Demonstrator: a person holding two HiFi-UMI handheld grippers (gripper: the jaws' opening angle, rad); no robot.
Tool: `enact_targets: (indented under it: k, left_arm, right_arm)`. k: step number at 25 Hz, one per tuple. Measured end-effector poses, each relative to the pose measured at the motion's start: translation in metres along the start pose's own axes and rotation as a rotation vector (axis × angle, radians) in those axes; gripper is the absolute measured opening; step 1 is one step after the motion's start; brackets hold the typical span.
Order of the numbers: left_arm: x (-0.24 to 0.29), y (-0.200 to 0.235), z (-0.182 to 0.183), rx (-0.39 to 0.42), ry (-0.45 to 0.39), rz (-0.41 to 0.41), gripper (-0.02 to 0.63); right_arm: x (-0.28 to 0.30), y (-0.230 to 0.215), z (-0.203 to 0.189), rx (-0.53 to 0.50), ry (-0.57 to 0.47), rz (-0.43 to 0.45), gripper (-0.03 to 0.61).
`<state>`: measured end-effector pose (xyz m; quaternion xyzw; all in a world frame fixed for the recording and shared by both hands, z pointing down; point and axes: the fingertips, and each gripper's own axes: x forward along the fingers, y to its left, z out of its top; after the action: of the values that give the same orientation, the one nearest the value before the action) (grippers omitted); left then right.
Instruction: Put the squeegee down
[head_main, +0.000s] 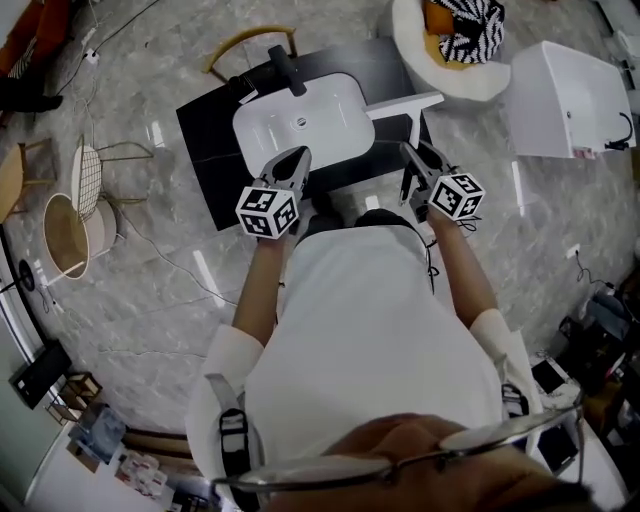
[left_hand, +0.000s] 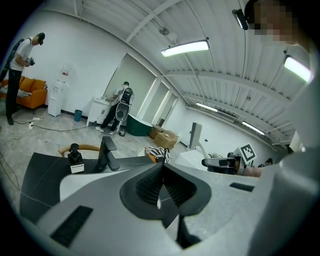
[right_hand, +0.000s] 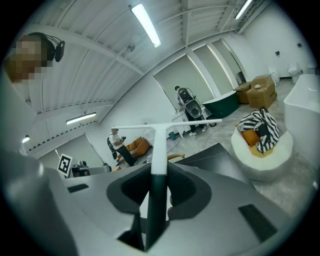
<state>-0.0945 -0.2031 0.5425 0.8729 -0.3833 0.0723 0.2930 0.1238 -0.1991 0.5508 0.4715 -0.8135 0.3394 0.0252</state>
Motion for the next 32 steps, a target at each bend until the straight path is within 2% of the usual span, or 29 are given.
enact_targets:
  k: [8,14,25,32]
  left_arm:
    - [0.025,0.004,-0.001,-0.008,0.037,-0.028,0.005]
    - [0.044,-0.003,-0.001,-0.006,0.048,-0.017,0.005]
    - [0.072,-0.007,0.007,-0.082,-0.003,0.114,0.005]
    - [0.081,-0.006,0.005,-0.123,-0.027,0.207,0.005]
  right_arm:
    - [0.007,-0.011,0.0,0.014,0.027,-0.04,0.098]
    - [0.018,-0.028,0.012,-0.013,0.059,-0.019,0.098]
    - [0.058,-0.08,0.029,-0.055,0.176,0.042,0.098]
    - [0.093,-0.121,0.014,-0.059,0.271,0.049,0.098]
